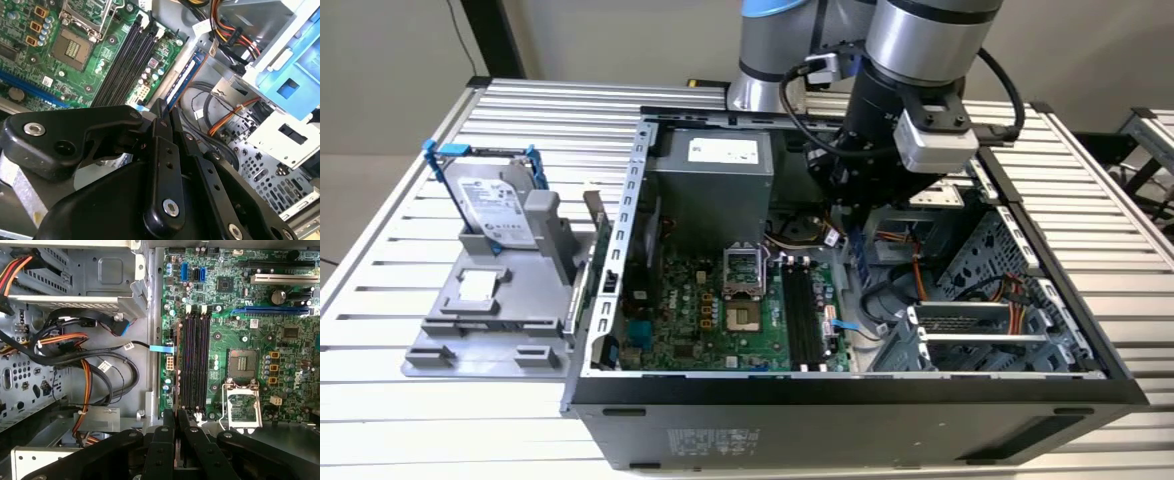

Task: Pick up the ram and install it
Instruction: 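Insert the ram into the slot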

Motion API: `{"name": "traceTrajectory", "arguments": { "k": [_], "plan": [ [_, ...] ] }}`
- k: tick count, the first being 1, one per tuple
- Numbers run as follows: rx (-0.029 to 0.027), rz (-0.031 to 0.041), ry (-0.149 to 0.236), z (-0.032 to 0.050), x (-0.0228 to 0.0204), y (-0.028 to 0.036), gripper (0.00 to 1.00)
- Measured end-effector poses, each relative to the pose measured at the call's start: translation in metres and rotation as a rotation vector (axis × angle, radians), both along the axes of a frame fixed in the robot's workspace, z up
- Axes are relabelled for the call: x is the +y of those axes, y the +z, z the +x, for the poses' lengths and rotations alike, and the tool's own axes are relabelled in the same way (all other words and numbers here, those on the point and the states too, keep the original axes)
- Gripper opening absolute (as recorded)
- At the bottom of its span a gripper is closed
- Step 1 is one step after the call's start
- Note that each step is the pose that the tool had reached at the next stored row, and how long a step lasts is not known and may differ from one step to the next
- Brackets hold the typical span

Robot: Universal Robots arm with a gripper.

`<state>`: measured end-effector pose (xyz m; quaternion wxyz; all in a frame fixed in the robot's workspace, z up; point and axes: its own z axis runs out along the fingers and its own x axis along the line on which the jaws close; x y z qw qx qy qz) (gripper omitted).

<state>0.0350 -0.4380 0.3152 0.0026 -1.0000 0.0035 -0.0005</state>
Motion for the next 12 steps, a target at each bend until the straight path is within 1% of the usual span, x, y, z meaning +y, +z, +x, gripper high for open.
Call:
{"name": "traceTrajectory", "arguments": {
  "k": [5,7,8,12],
  "plan": [
    [-0.0002,0.0000,-0.008,0.0005,0.0009,-0.0089,0.00],
    [-0.0053,0.0000,-0.012,0.0004,0.0010,-0.0111,0.00],
    [-0.0056,-0.0001,-0.014,0.0000,0.0011,-0.0128,0.00],
    [-0.0057,0.0000,-0.014,-0.0051,0.0011,-0.0201,0.00]
  ]
}}
